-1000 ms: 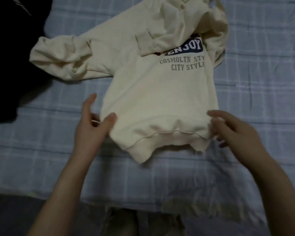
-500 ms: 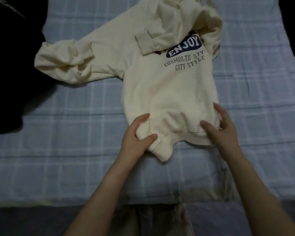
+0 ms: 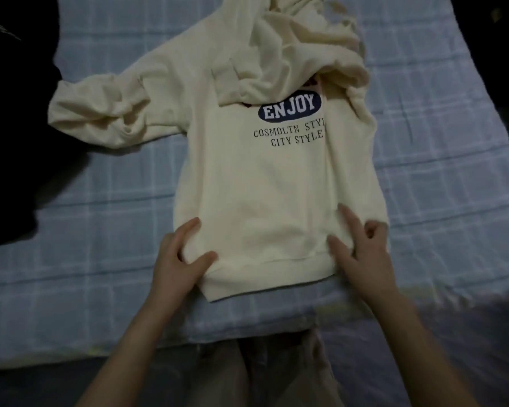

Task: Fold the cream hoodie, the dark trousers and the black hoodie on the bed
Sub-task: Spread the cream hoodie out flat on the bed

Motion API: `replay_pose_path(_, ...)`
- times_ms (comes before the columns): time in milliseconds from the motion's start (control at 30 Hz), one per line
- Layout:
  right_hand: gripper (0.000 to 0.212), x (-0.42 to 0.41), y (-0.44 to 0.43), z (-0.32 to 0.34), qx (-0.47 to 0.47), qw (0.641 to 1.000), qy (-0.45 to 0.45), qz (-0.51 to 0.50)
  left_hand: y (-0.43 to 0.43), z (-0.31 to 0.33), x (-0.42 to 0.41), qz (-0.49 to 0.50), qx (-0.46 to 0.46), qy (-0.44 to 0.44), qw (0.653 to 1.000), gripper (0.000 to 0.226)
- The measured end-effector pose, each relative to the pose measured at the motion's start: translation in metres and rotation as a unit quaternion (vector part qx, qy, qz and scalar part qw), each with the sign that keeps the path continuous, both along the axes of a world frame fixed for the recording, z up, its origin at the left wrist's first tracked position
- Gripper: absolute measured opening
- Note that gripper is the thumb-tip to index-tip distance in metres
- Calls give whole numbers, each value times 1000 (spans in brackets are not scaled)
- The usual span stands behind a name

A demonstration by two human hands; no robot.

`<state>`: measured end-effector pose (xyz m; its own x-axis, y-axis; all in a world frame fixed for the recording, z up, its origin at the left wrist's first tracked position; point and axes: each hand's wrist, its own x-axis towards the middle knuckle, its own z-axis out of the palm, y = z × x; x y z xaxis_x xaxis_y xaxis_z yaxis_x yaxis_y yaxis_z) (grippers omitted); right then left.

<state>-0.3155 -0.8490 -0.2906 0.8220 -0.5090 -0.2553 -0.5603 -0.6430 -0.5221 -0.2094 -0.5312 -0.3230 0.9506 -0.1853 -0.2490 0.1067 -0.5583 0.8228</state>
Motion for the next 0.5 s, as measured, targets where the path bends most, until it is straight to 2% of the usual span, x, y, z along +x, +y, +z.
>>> replay_pose_path(67,60,1,-4,0,-51,997,-51,-22,0,-1,-2,-7,-3,-21,1000,68)
replay_pose_path(233,58,18,-31,8,-91,981,-98,-139,-3,1,-2,-6,-4,-25,1000,72)
replay_pose_path(300,56,25,-42,5,-71,994,-19,-86,-5,1,-1,-16,3,-3,1000,76)
replay_pose_path(367,60,31,-49,-2,-59,993,96,30,-9,2,-3,-32,18,28,999,84)
replay_pose_path(400,65,32,-51,-3,-37,991,107,66,-11,3,-5,-45,16,33,998,88)
replay_pose_path(500,81,31,-57,5,96,991,29,85,-18,5,-7,-70,-15,27,997,94)
